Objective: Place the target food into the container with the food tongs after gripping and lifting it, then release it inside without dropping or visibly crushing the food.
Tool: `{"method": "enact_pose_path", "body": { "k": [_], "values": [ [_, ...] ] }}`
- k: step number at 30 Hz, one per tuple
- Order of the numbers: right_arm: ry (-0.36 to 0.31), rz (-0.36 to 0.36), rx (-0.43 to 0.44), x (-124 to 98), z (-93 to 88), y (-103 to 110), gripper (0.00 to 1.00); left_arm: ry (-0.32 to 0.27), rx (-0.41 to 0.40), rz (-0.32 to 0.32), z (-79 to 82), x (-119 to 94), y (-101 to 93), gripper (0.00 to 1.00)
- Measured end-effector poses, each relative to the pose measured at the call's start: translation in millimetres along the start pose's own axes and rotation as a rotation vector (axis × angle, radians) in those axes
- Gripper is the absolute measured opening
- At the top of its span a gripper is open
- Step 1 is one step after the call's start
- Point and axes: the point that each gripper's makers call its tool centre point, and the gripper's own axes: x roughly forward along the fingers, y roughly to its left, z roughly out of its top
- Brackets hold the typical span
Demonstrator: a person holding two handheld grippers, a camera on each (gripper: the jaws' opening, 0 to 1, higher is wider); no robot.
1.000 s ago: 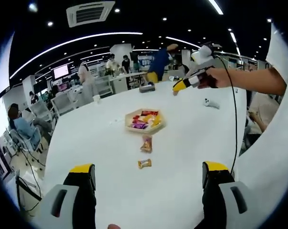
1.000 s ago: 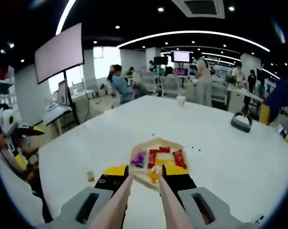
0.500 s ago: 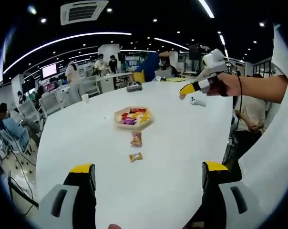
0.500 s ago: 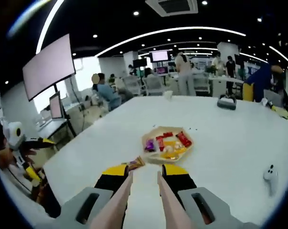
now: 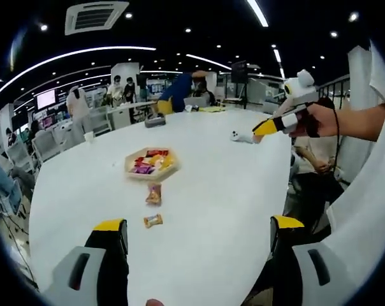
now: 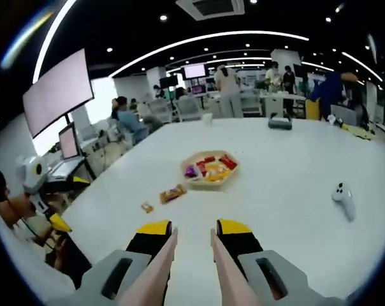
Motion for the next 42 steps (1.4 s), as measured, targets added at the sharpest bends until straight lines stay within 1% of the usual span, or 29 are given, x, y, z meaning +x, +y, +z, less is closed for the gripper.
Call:
{"method": "enact_pose_path", "body": {
  "k": [3, 7, 8, 9, 10, 11, 12, 13, 14, 15, 16, 17, 18, 19, 21, 22, 24, 26, 29, 32, 34, 36, 38, 39, 42],
  "values": [
    [-0.021, 0.008, 0.017, -4.9, -0.6, -12.7, 0.27, 0.003, 0.018, 0.003, 9.7, 5.7, -10.6, 0.93],
    [-0.047, 0.048, 0.001, -3.8, 2.7, -24.4, 0.27, 0.025, 0.033, 0.069, 13.8, 11.4, -11.2, 0.93],
    [-0.043, 0.069, -0.004, -2.9, 1.2, -29.5, 0.27, 0.031, 0.006, 0.097, 14.4, 11.3, -9.9, 0.93],
    [-0.039, 0.090, -0.010, -2.0, -0.2, -34.6, 0.27, -0.009, -0.049, 0.129, 23.1, 14.7, -14.3, 0.93],
    [-0.030, 0.096, -0.022, -0.6, -2.4, -39.2, 0.27, -0.016, -0.083, 0.132, 24.4, 17.3, -17.8, 0.94],
    [-0.030, 0.107, -0.022, 0.5, -3.2, -45.2, 0.27, -0.010, -0.115, 0.140, 24.3, 21.0, -21.3, 0.93],
    [-0.036, 0.128, -0.014, 1.3, -2.4, -48.9, 0.27, -0.005, -0.108, 0.151, 25.2, 23.2, -22.2, 0.93],
    [-0.037, 0.135, -0.013, 1.9, -2.4, -51.2, 0.27, 0.003, -0.106, 0.174, 26.3, 24.2, -22.1, 0.93],
    [-0.030, 0.160, -0.027, 4.3, -2.5, -55.3, 0.27, 0.006, -0.104, 0.197, 29.4, 25.8, -23.4, 0.93],
    [-0.027, 0.174, -0.038, 5.5, -2.6, -57.0, 0.27, 0.005, -0.107, 0.202, 30.9, 26.4, -24.4, 0.93],
    [-0.023, 0.188, -0.048, 6.6, -2.7, -58.7, 0.27, -0.009, -0.130, 0.225, 37.3, 27.7, -27.3, 0.93],
    [-0.023, 0.197, -0.048, 7.2, -2.5, -59.3, 0.27, -0.013, -0.136, 0.231, 38.6, 28.0, -27.7, 0.94],
    [-0.021, 0.214, -0.049, 8.0, -2.4, -61.2, 0.27, -0.015, -0.144, 0.242, 39.9, 28.3, -28.7, 0.94],
    [-0.028, 0.225, -0.063, 9.7, -1.4, -68.9, 0.27, -0.012, -0.137, 0.257, 39.3, 28.3, -30.3, 0.94],
    [-0.028, 0.239, -0.064, 10.8, -0.9, -75.2, 0.27, 0.028, -0.141, 0.317, 30.2, 22.2, -22.6, 0.94],
    [-0.030, 0.241, -0.072, 9.3, 0.5, -77.6, 0.27, 0.034, -0.146, 0.325, 28.7, 17.8, -22.1, 0.93],
    [-0.039, 0.247, -0.080, 7.9, 3.5, -78.5, 0.27, 0.004, -0.142, 0.345, 31.7, 11.0, -18.5, 0.95],
    [-0.037, 0.257, -0.068, 13.2, 3.5, -77.5, 0.27, 0.025, -0.202, 0.377, 24.5, 4.3, -9.0, 0.93],
    [-0.028, 0.260, -0.074, 18.1, 3.0, -73.0, 0.27, -0.003, -0.191, 0.361, 32.1, 6.6, -7.5, 0.94],
    [-0.018, 0.266, -0.069, 30.1, 5.5, -58.4, 0.27, 0.000, -0.173, 0.349, 33.9, 15.3, 7.4, 0.93],
    [-0.010, 0.272, -0.077, 35.7, 10.3, -47.8, 0.27, -0.023, -0.175, 0.328, 39.7, 17.6, 14.5, 0.94],
    [-0.008, 0.277, -0.084, 41.9, 16.3, -36.2, 0.27, -0.036, -0.169, 0.316, 44.9, 16.5, 23.1, 0.94],
    [0.001, 0.273, -0.097, 52.4, 19.7, -27.3, 0.27, -0.038, -0.155, 0.310, 46.2, 15.3, 29.6, 0.94],
    [0.002, 0.270, -0.099, 54.8, 20.8, -25.7, 0.27, -0.036, -0.139, 0.307, 45.7, 13.6, 38.0, 0.94],
    [-0.008, 0.265, -0.085, 68.6, 30.0, -10.6, 0.27, -0.047, -0.134, 0.283, 43.4, 9.9, 57.4, 0.94]
  ]
}}
